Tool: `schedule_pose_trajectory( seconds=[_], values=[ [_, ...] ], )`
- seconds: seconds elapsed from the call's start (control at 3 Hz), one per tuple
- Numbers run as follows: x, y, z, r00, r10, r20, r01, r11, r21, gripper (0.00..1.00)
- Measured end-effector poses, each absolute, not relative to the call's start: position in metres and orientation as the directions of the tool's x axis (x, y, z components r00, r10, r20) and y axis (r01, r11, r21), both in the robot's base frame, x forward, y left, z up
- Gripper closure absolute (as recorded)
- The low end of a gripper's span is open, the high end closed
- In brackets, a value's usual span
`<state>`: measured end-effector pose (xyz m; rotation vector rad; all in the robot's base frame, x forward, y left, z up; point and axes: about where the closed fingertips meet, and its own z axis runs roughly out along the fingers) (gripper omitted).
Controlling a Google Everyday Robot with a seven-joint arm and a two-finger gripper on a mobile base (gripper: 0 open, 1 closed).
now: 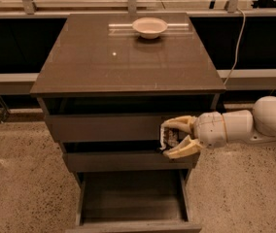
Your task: Place rxbar chocolate into bottom drawer
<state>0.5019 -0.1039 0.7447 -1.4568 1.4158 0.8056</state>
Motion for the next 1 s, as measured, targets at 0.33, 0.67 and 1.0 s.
schedule_pose_trajectory(
  seconds=[0.33,0.67,1.0],
  values=[
    [0.511,-0.087,0.721,0.109,-0.398,-0.911,-0.986,0.074,-0.150,1.00],
    [0.529,-0.074,0.659,0.122,-0.415,-0.902,-0.985,0.063,-0.162,1.00],
    [0.532,-0.073,0.564,0.100,-0.419,-0.903,-0.987,0.073,-0.143,1.00]
  ],
)
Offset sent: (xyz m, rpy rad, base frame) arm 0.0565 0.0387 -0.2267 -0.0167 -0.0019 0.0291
